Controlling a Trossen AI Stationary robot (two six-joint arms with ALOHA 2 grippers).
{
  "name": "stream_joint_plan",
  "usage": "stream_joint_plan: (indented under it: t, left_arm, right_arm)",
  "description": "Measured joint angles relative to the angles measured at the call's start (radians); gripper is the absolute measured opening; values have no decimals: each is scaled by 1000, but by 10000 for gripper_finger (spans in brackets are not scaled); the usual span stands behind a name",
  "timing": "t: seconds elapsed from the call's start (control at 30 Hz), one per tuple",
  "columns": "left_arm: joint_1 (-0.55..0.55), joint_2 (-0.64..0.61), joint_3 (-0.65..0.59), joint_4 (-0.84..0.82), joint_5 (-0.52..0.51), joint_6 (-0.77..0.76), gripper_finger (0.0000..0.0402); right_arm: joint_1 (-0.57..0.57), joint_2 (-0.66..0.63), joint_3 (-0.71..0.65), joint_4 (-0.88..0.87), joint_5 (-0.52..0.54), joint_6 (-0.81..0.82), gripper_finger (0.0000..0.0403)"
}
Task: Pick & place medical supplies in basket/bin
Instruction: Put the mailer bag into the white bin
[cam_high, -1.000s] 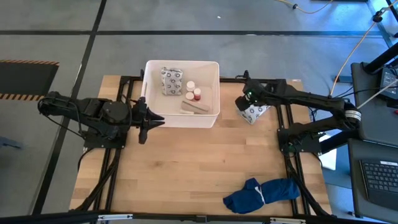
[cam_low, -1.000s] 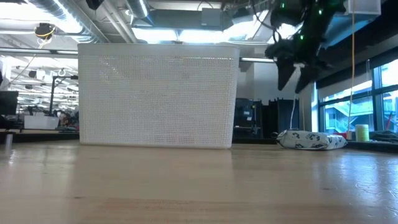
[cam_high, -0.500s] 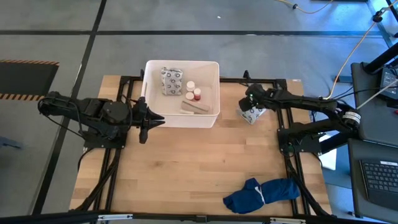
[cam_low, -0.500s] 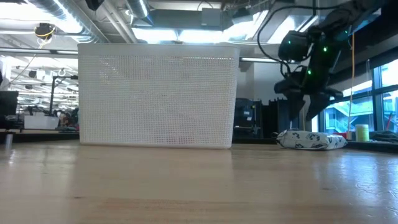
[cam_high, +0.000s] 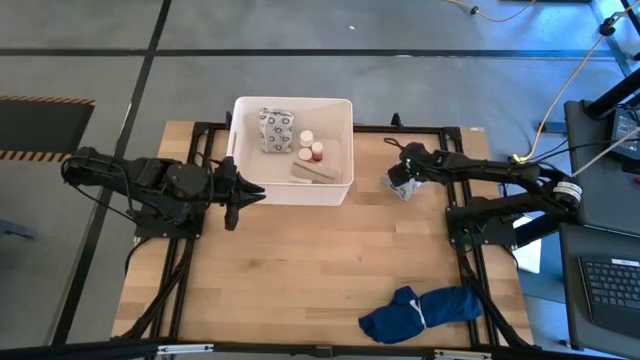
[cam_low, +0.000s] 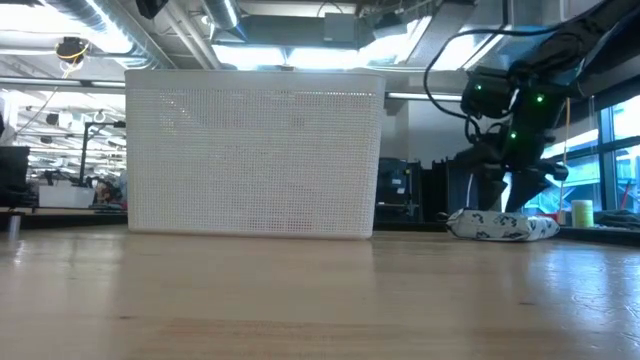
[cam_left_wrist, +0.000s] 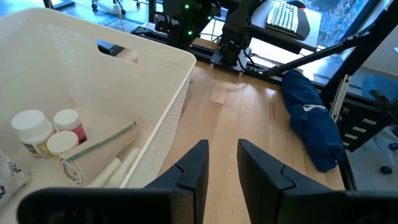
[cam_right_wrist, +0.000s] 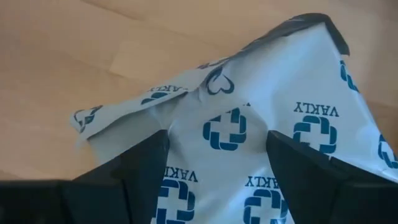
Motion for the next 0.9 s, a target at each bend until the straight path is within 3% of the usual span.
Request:
stream_joint_plan:
  t: [0.37, 0.77, 0.9]
  left_arm:
    - [0, 0, 0, 1, 0, -36, 79]
    - [0, 0, 0, 1, 0, -79, 78]
    - [0, 0, 0, 1, 0, -79, 78]
  right_arm:
    - [169, 2, 2, -13, -60, 58, 274]
    - [534, 7, -1, 63, -72, 293, 273]
    - [667, 52, -1, 129, -32, 347, 273]
